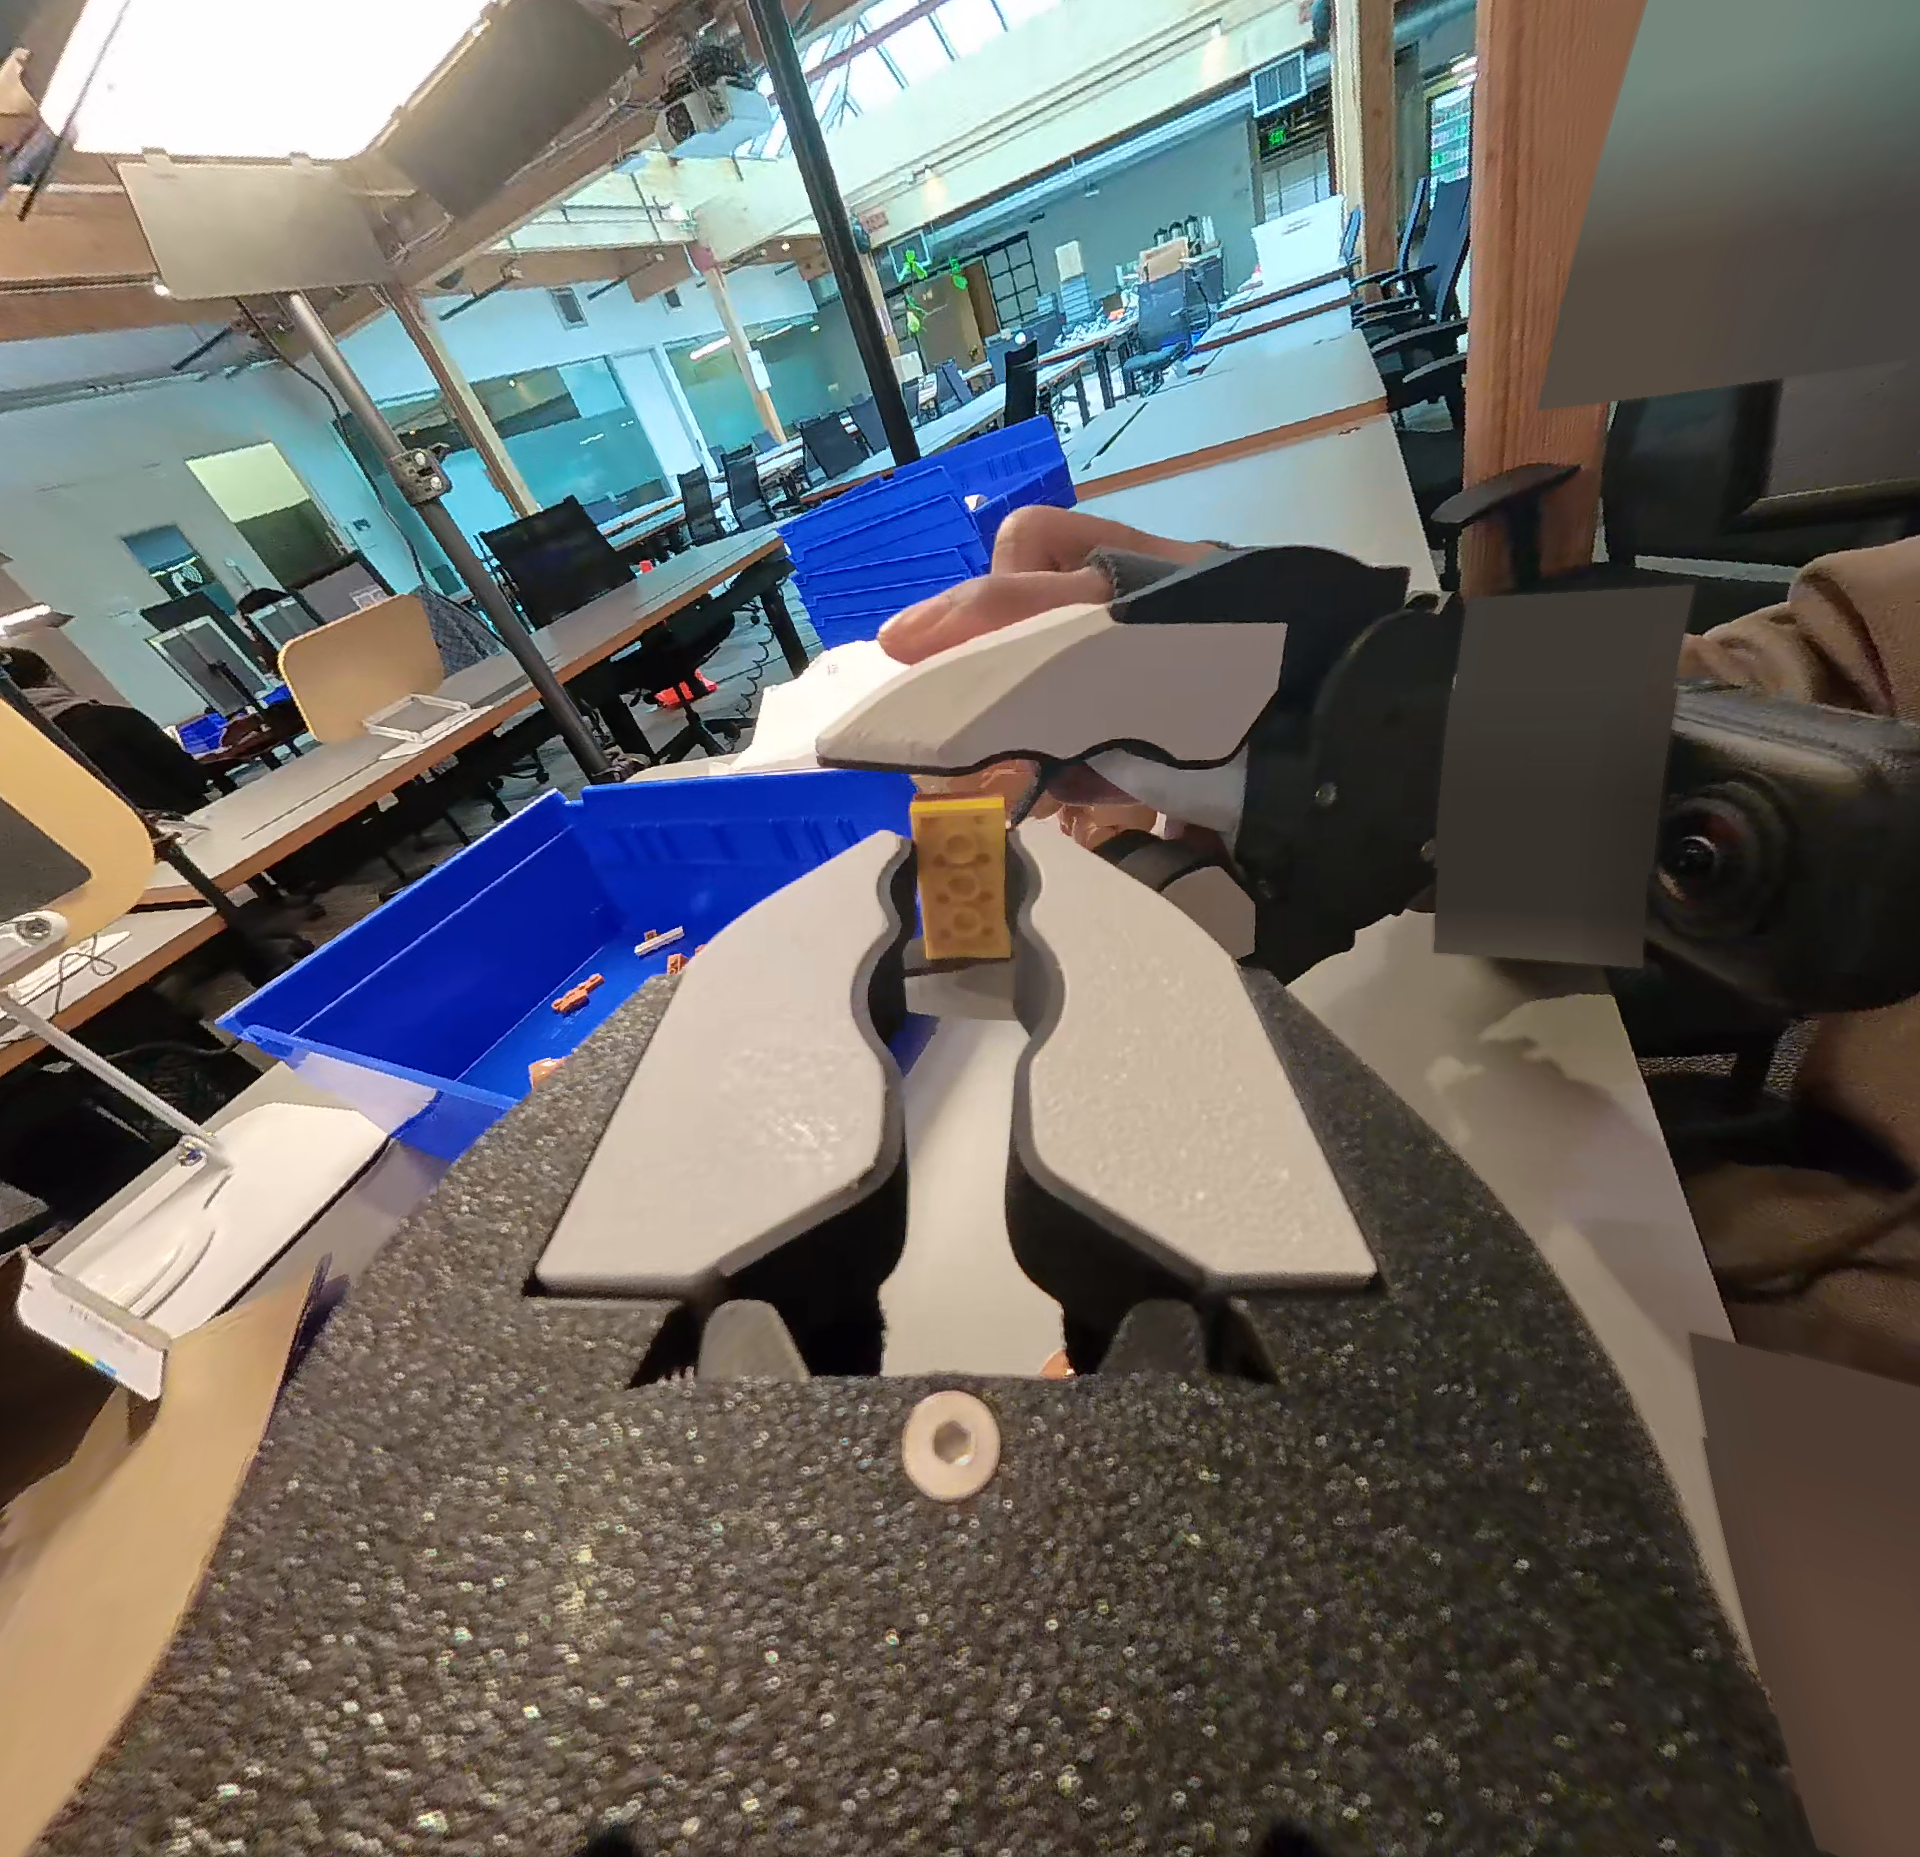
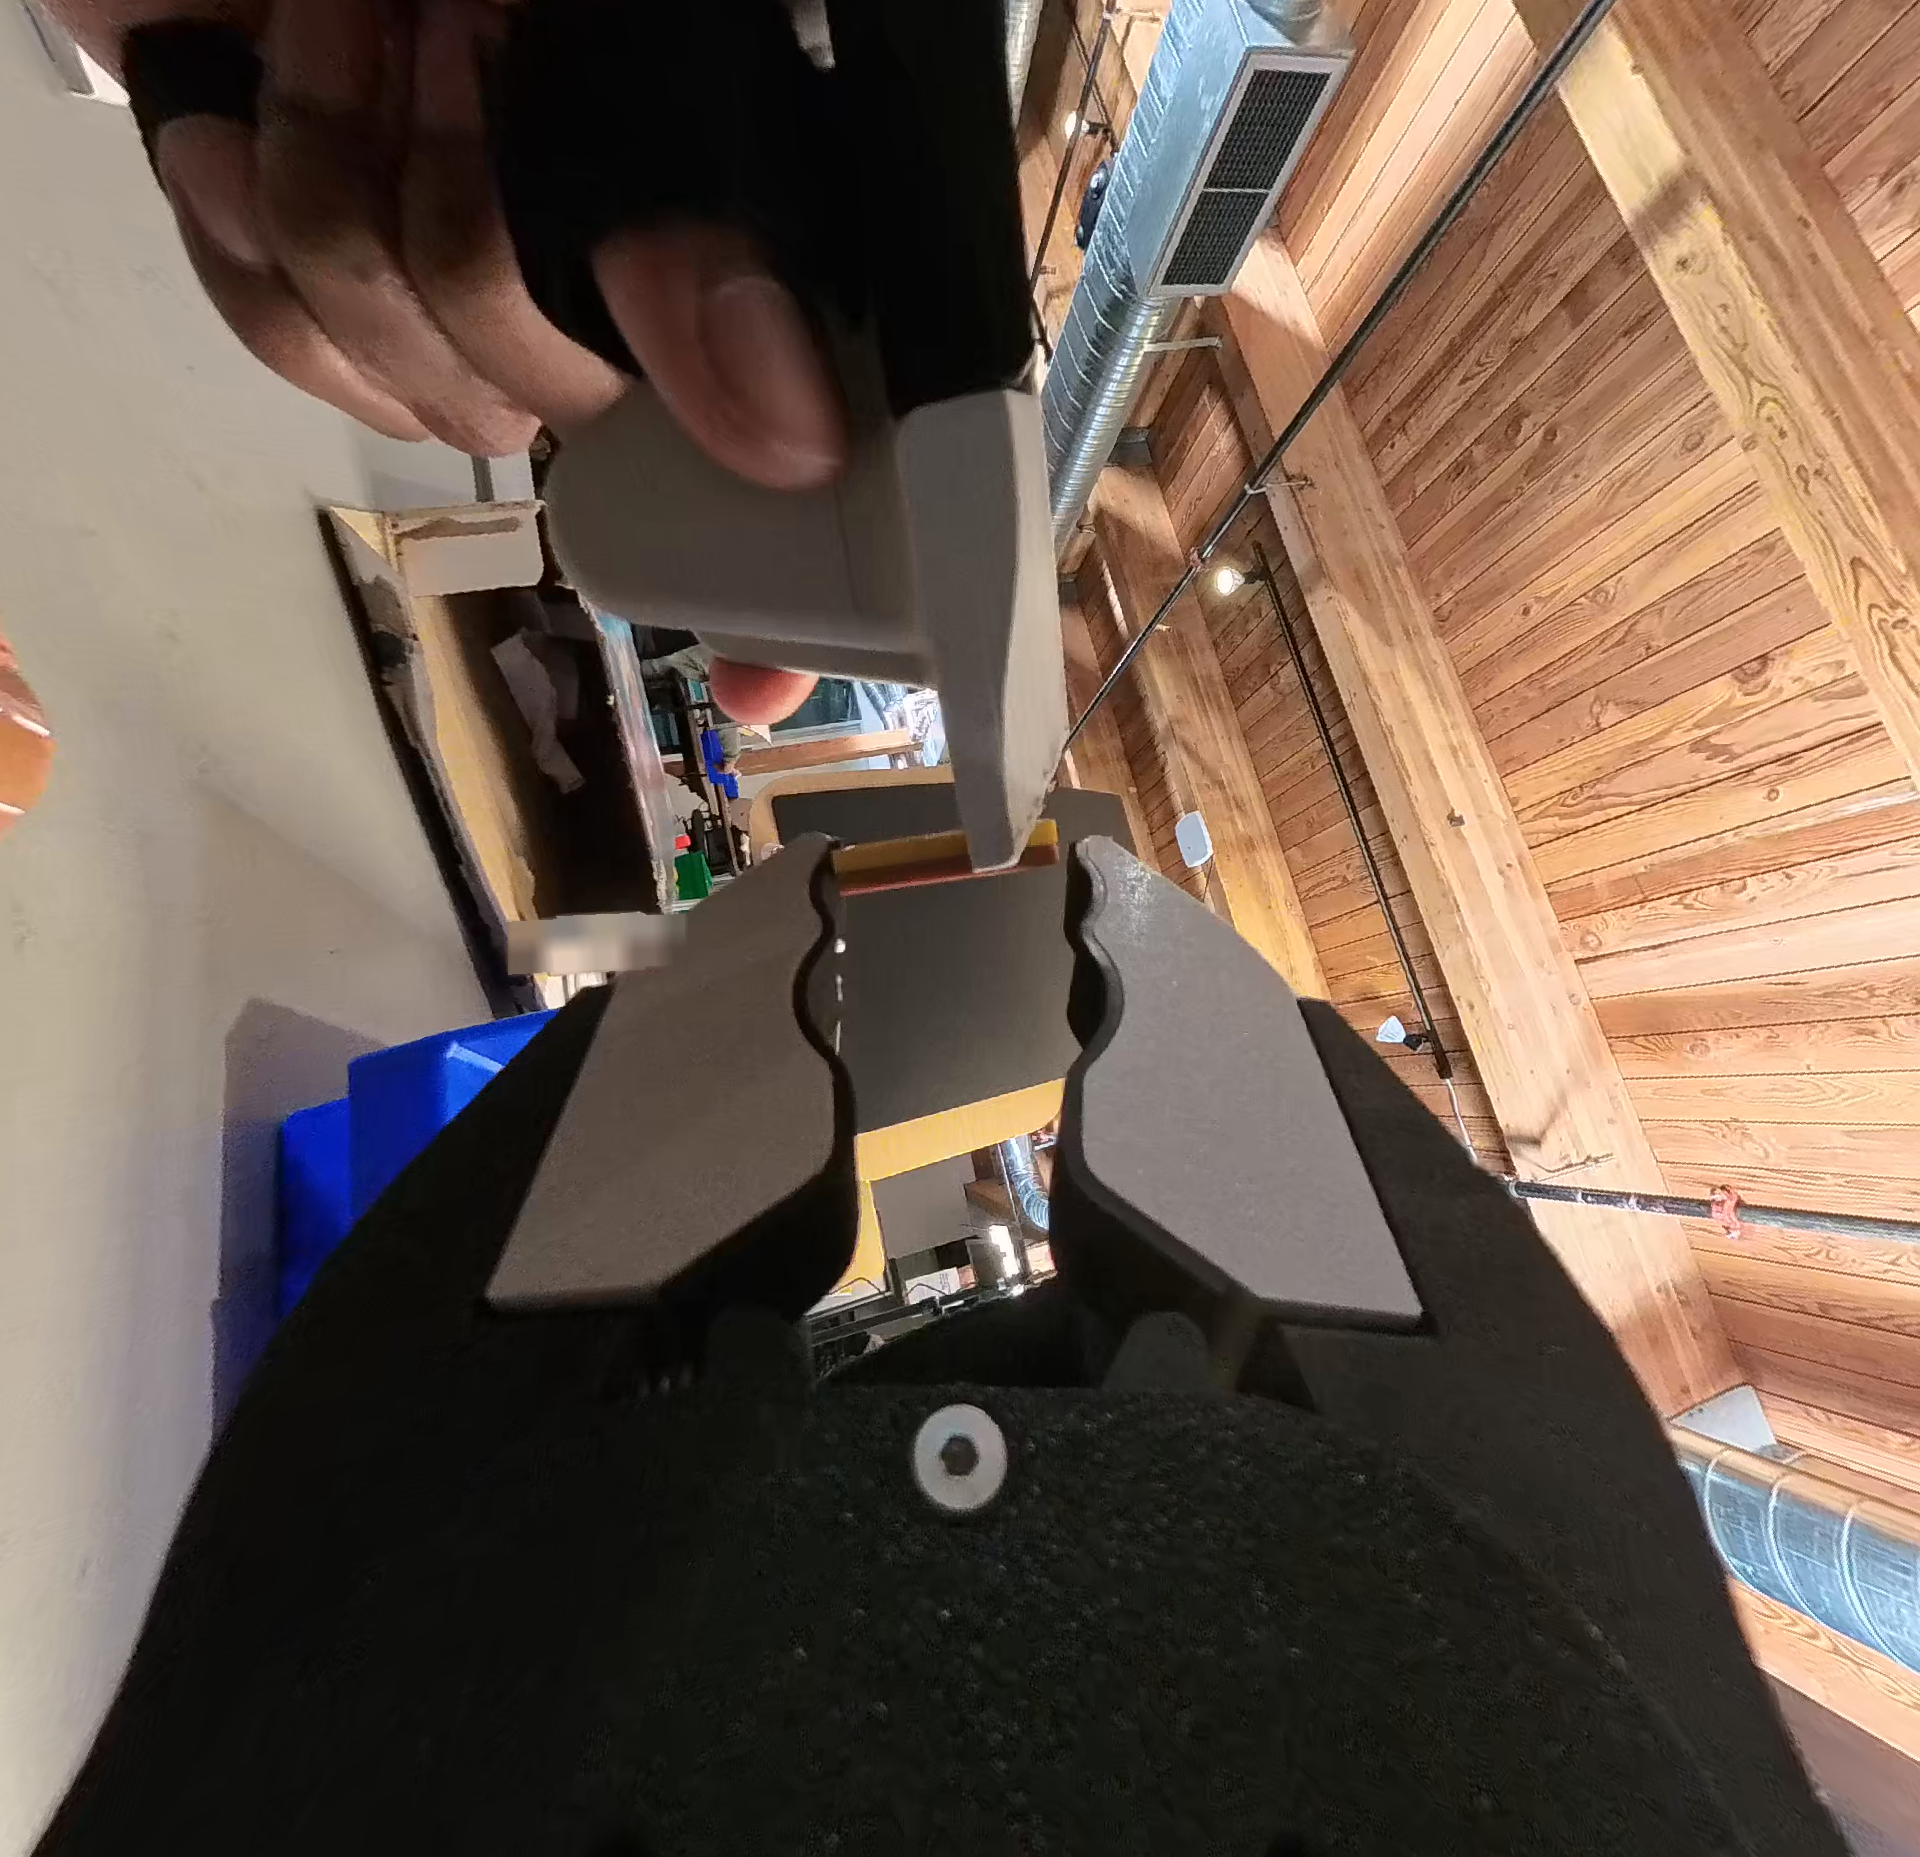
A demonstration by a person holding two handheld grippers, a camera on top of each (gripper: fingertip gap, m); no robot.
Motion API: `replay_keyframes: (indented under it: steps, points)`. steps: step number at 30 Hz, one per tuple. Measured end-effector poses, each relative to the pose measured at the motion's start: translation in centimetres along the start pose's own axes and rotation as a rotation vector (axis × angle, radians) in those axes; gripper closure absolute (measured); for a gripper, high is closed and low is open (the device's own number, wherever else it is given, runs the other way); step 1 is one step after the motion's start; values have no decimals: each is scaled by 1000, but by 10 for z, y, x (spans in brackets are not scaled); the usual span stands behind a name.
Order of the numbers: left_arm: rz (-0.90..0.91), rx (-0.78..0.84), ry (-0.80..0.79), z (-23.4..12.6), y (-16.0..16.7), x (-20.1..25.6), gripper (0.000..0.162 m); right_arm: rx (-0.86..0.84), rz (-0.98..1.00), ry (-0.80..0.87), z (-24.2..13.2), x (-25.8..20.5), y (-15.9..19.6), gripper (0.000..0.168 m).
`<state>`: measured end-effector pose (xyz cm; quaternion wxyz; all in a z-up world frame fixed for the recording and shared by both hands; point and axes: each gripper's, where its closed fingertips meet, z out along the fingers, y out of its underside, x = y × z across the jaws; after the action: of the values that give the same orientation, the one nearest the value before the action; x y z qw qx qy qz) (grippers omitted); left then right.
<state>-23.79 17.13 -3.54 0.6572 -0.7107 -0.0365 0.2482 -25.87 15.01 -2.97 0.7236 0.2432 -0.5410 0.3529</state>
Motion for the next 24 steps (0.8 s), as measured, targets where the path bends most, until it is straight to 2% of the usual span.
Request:
replay_keyframes:
  steps: [18, 24]
  points:
    - [54, -14, -49, 1, 2, -2, 146, -30, 8, -18, 2, -3, 4, 133]
    - [62, -10, -21, 1, 2, 1, 146, -21, 16, -33, 1, -4, 3, 133]
